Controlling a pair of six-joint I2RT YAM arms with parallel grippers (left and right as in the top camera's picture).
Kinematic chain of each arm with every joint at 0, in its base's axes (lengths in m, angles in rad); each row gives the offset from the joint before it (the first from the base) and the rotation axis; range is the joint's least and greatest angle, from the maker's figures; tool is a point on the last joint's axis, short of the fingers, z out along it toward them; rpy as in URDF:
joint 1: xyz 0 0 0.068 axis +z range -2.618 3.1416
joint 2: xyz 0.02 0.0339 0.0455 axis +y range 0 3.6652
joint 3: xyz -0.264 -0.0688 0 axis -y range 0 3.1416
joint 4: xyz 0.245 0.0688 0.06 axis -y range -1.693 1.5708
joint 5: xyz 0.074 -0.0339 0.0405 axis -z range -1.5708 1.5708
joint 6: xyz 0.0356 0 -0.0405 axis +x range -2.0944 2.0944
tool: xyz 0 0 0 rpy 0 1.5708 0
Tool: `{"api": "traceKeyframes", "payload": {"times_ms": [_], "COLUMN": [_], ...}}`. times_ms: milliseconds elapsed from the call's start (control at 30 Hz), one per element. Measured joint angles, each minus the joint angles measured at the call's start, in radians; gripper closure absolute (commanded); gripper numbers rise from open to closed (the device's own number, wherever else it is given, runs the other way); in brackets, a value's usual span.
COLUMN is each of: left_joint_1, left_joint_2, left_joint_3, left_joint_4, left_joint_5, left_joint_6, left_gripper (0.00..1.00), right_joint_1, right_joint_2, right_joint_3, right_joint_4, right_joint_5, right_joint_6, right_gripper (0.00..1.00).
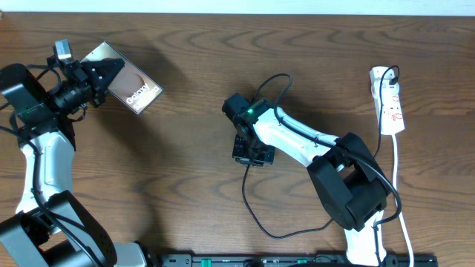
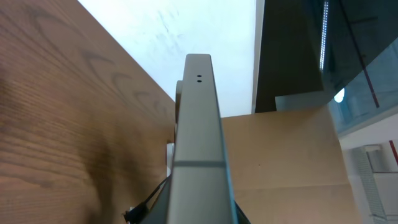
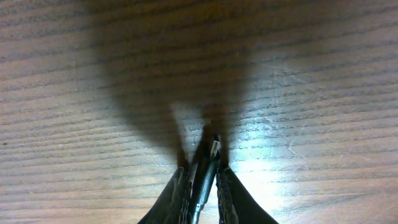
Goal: Plug charger to phone and switch on socket
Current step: 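Align and close the right gripper on the cable's plug end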
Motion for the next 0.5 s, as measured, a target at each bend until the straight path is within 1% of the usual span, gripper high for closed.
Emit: {"api": "traceKeyframes", "payload": {"times_ms": [500], "left_joint_1": [0.000], "left_joint_2": [0.000], "left_joint_3": [0.000], "left_joint_4": [0.000], "left_joint_5": [0.000], "left_joint_6": [0.000], "left_gripper": [0.93], "right_joint_1": [0.000], "right_joint_2": [0.000], "right_joint_3": [0.000], "right_joint_4": [0.000], "right_joint_5": [-0.002], "right_joint_6": [0.000], "right_gripper": [0.88]}}
